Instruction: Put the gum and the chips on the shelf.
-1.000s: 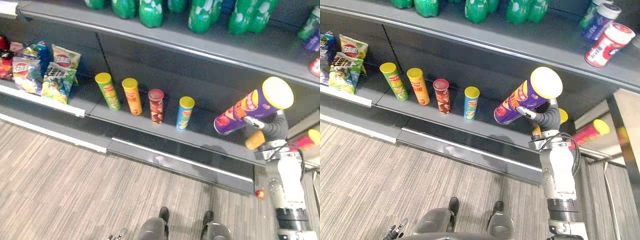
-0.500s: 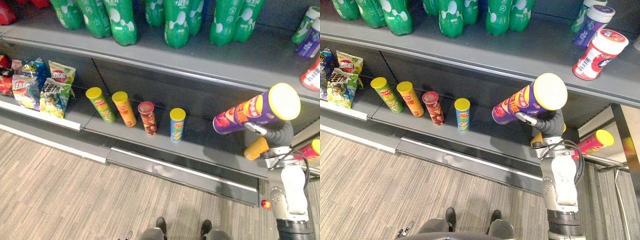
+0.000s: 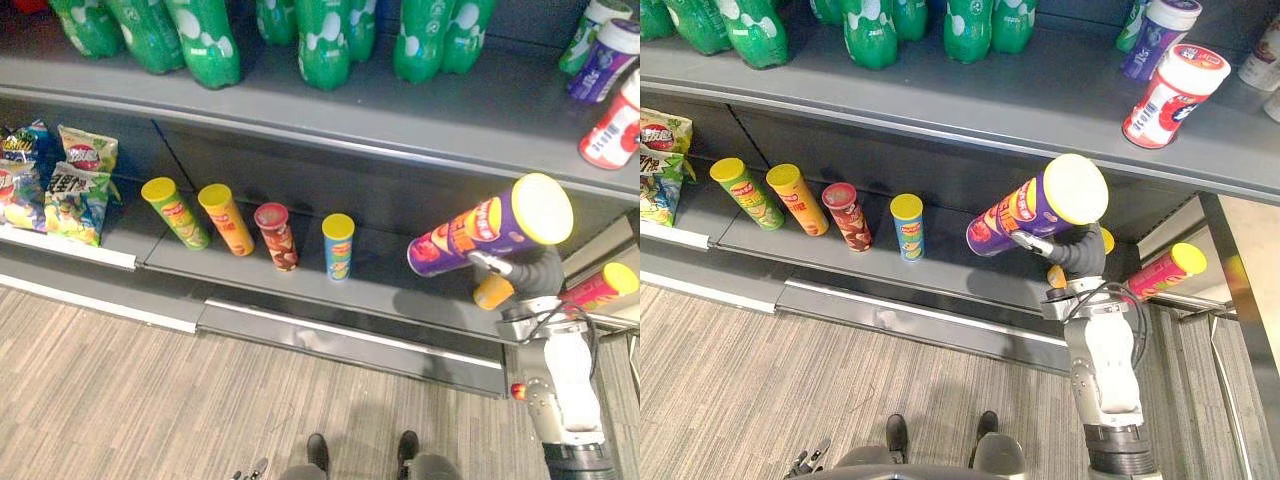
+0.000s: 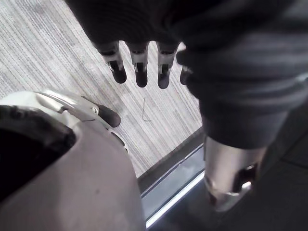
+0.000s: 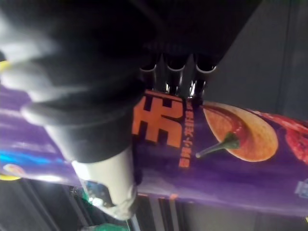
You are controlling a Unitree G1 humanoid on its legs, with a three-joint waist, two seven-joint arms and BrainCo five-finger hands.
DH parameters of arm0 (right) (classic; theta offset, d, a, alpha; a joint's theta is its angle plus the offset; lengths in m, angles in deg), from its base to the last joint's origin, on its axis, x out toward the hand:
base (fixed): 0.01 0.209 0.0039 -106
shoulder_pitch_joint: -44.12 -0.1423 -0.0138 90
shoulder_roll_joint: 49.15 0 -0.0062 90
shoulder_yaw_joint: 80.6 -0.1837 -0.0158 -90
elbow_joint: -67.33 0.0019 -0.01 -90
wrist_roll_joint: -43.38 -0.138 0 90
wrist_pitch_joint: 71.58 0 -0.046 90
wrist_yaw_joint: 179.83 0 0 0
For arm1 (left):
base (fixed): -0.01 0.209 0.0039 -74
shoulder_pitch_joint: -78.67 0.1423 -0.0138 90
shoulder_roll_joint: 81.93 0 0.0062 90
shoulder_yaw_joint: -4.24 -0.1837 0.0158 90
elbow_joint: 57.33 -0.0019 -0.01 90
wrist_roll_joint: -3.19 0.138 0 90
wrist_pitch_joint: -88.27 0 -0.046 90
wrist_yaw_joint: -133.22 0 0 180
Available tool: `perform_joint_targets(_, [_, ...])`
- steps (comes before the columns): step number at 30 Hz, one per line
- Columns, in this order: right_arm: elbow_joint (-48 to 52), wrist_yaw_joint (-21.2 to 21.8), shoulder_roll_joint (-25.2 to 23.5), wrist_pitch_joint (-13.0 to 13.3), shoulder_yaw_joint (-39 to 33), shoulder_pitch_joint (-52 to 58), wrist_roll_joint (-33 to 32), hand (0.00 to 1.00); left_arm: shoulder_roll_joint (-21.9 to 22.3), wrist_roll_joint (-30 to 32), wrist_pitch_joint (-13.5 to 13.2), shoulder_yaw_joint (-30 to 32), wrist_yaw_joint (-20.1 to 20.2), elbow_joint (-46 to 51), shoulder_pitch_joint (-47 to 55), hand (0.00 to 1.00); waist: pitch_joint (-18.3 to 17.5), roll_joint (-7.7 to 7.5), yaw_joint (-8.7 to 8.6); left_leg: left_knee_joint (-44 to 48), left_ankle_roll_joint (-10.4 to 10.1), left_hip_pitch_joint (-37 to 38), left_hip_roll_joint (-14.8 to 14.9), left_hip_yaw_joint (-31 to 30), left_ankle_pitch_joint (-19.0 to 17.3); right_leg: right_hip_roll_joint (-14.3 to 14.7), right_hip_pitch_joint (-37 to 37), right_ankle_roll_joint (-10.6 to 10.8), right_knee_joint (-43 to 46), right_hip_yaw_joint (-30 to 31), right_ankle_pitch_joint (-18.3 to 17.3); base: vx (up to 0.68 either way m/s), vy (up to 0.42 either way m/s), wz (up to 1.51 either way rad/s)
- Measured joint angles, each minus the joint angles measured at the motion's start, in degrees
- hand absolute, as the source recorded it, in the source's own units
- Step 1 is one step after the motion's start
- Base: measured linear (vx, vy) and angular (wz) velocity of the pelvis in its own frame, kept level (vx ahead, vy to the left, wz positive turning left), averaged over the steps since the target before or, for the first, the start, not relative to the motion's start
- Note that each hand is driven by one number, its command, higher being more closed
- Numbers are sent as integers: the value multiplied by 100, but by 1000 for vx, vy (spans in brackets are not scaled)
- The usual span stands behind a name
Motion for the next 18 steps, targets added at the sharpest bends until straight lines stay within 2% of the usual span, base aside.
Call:
perform_joint_targets(3, [0, 1, -1, -62, 156, -1, 116, 100, -12, 1, 37, -14, 1, -2, -14, 0, 3, 4, 1, -1, -4, -5, 1, 2, 2, 6, -10, 0, -4, 29, -1, 0, 0, 0])
perform_joint_targets(7, [51, 25, 7, -76, 390, 0, 776, 100, -83, 1, 120, -99, 0, -3, -62, 0, 44, 1, -4, -2, -15, -126, 3, 7, 39, 11, -130, 0, -15, 61, -1, -8, -4, -2])
perform_joint_targets(14, [63, -1, 119, -93, 841, -88, 1221, 100, -165, -35, 119, -236, 19, -2, -261, 0, 215, 23, 23, -1, -35, -285, 12, -15, 130, 19, -268, 0, -17, 59, -1, -2, -2, 0])
perform_joint_targets(18, [-203, -295, 122, -90, 1042, -512, 1539, 100, -240, -82, 120, -356, 35, 5, -478, 0, 402, 36, 29, -1, -23, -412, 9, -40, 238, 15, -409, 0, -17, 44, -1, -6, -7, 3])
